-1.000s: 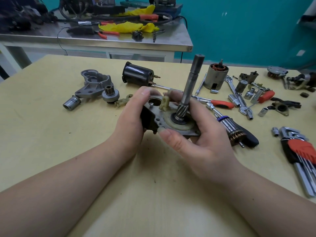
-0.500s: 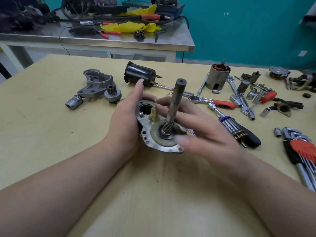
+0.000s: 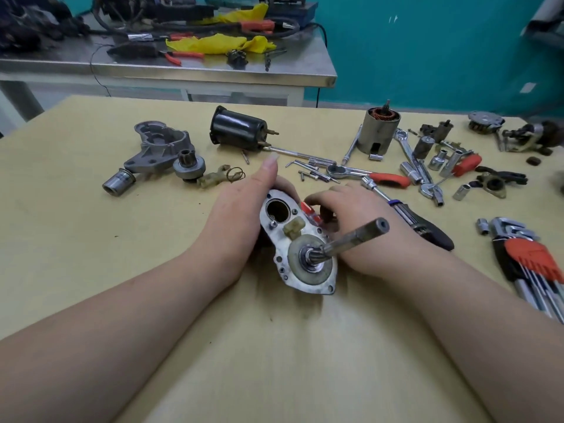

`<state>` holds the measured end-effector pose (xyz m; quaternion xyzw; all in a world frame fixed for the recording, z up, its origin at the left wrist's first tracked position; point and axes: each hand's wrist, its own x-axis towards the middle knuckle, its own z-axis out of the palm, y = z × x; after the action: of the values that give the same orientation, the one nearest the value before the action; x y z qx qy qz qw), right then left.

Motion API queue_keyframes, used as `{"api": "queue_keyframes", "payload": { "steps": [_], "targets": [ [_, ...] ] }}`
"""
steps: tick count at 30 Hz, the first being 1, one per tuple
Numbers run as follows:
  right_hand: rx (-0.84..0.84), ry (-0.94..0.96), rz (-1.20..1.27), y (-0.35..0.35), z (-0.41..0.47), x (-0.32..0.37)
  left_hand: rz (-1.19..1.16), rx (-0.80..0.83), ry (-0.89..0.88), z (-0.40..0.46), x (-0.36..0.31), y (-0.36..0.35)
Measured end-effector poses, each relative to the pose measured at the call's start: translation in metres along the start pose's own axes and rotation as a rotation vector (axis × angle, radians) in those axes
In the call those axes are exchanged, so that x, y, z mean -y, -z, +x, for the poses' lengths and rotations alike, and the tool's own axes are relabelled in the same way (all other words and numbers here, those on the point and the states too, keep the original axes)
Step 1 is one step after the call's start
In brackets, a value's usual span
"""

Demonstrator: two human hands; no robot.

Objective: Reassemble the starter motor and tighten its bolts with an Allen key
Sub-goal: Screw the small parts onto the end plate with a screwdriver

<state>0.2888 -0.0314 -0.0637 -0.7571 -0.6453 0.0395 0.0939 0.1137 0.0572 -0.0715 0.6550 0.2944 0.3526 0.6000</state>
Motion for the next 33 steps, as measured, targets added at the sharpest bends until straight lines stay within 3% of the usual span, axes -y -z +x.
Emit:
{"api": "queue_keyframes", "payload": {
  "steps": [3, 6, 9, 11, 22, 33],
  "targets": [
    [-0.155, -0.078, 0.197, 0.003, 0.0, -0.004, 0.054, 0.029, 0.004, -0.002, 0.0, -0.001],
    [-0.345, -0.197, 0.754, 0.011, -0.006, -0.006, 0.057, 0.081, 0.007, -0.003, -0.003, 0.002],
    [-0.394, -0.174, 1.242, 0.017, -0.014, 0.001, 0.132, 0.136, -0.025, -0.003, -0.005, 0.004],
    [-0.397, -0.13, 1.388, 0.02, -0.019, 0.007, 0.17, 0.159, -0.038, -0.004, -0.005, 0.003],
    [-0.442, 0.266, 1.075, 0.036, -0.045, 0.021, 0.172, 0.349, -0.08, -0.001, -0.006, 0.02],
    [-0.36, 0.38, 0.954, 0.039, -0.045, 0.013, 0.155, 0.414, -0.099, 0.0, -0.007, 0.023]
  ]
}}
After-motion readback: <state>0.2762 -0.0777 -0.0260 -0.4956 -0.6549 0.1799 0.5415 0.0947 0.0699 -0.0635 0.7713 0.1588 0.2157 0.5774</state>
